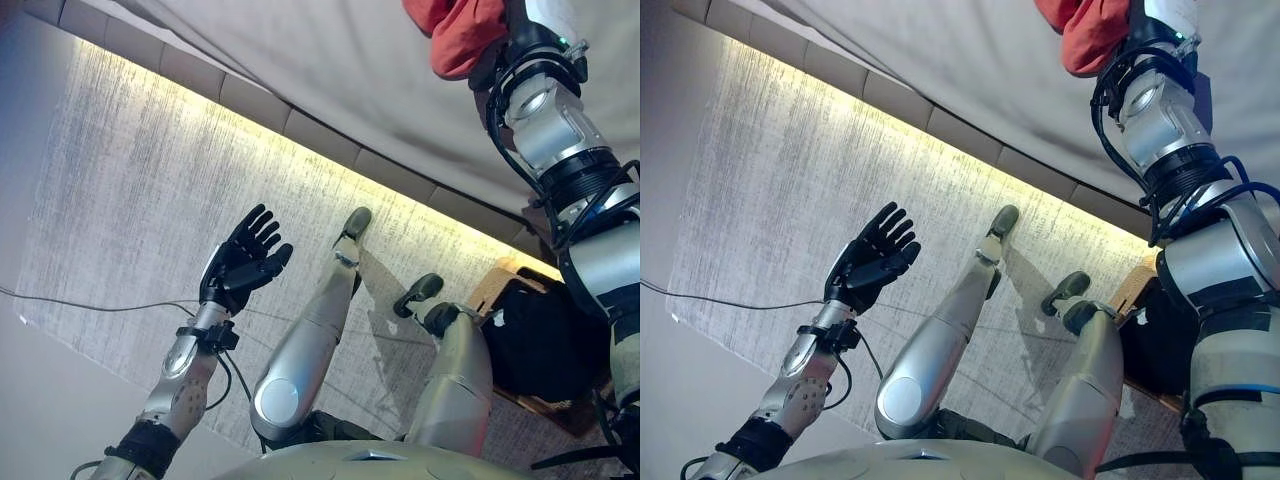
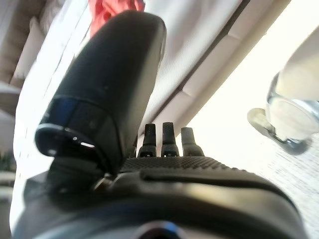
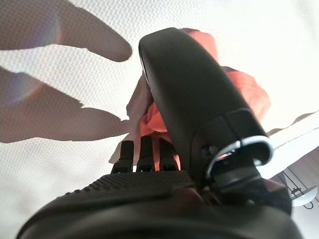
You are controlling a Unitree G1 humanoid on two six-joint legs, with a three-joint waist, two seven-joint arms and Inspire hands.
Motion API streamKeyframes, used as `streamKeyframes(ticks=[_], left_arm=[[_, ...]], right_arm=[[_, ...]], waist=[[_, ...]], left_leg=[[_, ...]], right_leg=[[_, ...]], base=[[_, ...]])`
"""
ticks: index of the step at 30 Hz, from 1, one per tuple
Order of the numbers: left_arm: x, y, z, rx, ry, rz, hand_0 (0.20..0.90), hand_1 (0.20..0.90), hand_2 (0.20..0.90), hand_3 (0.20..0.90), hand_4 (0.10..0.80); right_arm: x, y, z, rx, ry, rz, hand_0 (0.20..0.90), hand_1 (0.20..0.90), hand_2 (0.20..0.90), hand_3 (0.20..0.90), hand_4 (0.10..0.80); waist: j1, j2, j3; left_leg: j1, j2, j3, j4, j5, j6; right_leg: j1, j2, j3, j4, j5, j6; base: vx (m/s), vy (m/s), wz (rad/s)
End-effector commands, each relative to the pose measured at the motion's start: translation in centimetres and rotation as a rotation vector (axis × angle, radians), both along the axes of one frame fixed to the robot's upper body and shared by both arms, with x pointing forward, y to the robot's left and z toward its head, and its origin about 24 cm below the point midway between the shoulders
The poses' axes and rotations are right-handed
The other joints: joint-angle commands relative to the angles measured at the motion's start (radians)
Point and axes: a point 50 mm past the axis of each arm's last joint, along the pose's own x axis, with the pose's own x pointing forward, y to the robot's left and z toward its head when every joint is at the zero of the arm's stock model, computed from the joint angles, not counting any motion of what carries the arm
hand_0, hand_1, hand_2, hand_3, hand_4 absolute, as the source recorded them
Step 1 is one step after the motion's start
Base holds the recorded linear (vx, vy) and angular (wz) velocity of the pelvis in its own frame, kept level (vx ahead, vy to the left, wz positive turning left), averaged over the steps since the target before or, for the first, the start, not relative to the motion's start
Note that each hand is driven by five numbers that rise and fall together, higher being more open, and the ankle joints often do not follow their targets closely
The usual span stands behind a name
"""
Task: Pick up the clothes from the bed and place them into the basket
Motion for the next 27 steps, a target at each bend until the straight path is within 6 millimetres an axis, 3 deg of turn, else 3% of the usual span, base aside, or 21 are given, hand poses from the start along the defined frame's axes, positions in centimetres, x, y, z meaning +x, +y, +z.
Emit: streamKeyframes(ticks=[1, 7, 16, 22, 27], left_arm=[[0.1, 0.3, 4.9, 0.077, -0.294, -0.012, 0.9, 0.9, 0.9, 0.9, 0.8], [1.1, 0.0, 6.2, 0.069, -0.334, -0.021, 0.9, 0.9, 0.9, 0.9, 0.8], [0.9, 0.4, 5.0, 0.056, -0.284, -0.042, 0.9, 0.9, 0.9, 0.9, 0.8], [1.0, 0.8, 4.7, 0.076, -0.28, -0.049, 0.9, 0.9, 0.9, 0.9, 0.8], [1.8, 0.9, 5.1, 0.142, -0.286, -0.035, 0.9, 0.9, 0.9, 0.9, 0.8]], right_arm=[[-1.7, 0.6, 6.1, -0.031, -0.247, 0.065, 0.3, 0.3, 0.3, 0.2, 0.1], [-1.5, 1.0, 6.0, 0.069, -0.287, 0.124, 0.3, 0.3, 0.3, 0.2, 0.1], [-1.3, 1.3, 6.0, 0.232, -0.367, 0.198, 0.3, 0.3, 0.3, 0.2, 0.1], [-1.3, 0.9, 5.6, 0.255, -0.367, 0.205, 0.3, 0.3, 0.3, 0.2, 0.1], [-1.5, -0.1, 4.7, 0.297, -0.376, 0.256, 0.3, 0.3, 0.3, 0.2, 0.1]], waist=[[0.037, 0.062, -0.036], [0.029, 0.065, -0.036], [0.035, 0.074, -0.036], [0.023, 0.051, -0.036], [-0.01, 0.011, -0.036]], left_leg=[[-0.016, -0.05, 0.112, 0.217, -0.19, 0.114], [0.023, -0.049, 0.107, 0.199, -0.186, 0.114], [0.12, -0.055, 0.09, 0.189, -0.197, 0.104], [0.255, -0.041, 0.086, 0.123, -0.196, 0.096], [0.415, -0.015, 0.093, 0.03, -0.191, 0.09]], right_leg=[[0.013, 0.088, -0.042, 0.015, 0.034, -0.04], [0.045, 0.097, -0.031, 0.007, 0.029, -0.037], [0.142, 0.092, -0.03, 0.0, 0.019, -0.035], [0.276, 0.091, -0.033, -0.07, 0.032, -0.028], [0.424, 0.096, -0.02, -0.186, 0.065, -0.006]], base=[[-0.039, 0.016, 0.07], [-0.041, 0.022, 0.01], [-0.009, -0.003, -0.02], [-0.006, -0.005, -0.03], [0.008, -0.018, -0.07]])
